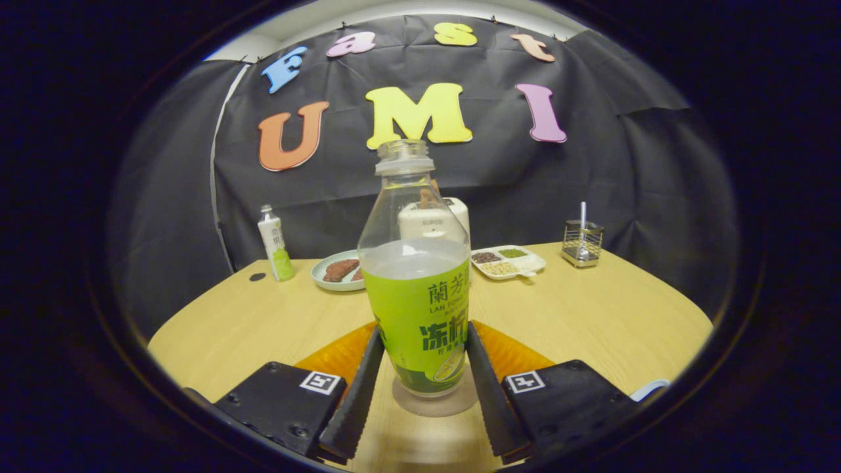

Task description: Take the bottle from table, then pour the juice into the cup, finally place the bottle on the coaster

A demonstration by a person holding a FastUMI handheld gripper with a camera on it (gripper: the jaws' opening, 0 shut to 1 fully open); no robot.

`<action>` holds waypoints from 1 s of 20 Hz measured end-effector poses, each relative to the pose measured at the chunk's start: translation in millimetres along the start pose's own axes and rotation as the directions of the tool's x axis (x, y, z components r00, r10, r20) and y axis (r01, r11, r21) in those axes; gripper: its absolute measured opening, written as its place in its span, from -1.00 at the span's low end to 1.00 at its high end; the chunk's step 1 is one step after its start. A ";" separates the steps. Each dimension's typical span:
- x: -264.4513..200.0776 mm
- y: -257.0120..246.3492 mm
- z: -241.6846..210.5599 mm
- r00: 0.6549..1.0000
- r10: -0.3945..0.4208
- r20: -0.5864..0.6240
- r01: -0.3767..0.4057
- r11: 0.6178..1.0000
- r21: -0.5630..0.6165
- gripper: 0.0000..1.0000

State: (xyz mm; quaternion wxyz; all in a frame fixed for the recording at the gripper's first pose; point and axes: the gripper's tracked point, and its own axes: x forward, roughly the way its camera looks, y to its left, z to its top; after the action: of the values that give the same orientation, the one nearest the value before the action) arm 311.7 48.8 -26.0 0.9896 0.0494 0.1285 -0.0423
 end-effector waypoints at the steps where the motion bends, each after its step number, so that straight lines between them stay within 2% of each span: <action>1: 3.6 -1.0 -1.8 1.000 -0.003 -0.004 0.003 1.000 0.001 0.55; 6: 19.2 -1.4 -16.6 0.999 -0.009 -0.037 0.009 1.000 0.014 0.57; 14: 15.6 -1.2 -19.6 0.999 -0.012 -0.041 0.013 1.000 0.018 0.66; 17: 10.2 4.0 -18.8 0.999 0.014 -0.045 -0.012 0.999 0.033 0.79; 19: 3.3 4.0 -16.2 0.999 0.003 -0.035 -0.002 1.000 0.022 0.98; 20: 0.0 3.9 -13.2 1.000 -0.003 -0.022 0.003 1.000 0.012 0.99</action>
State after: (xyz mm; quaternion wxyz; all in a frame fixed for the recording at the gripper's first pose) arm 308.7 54.1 -38.4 0.9877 0.0554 0.1391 -0.0442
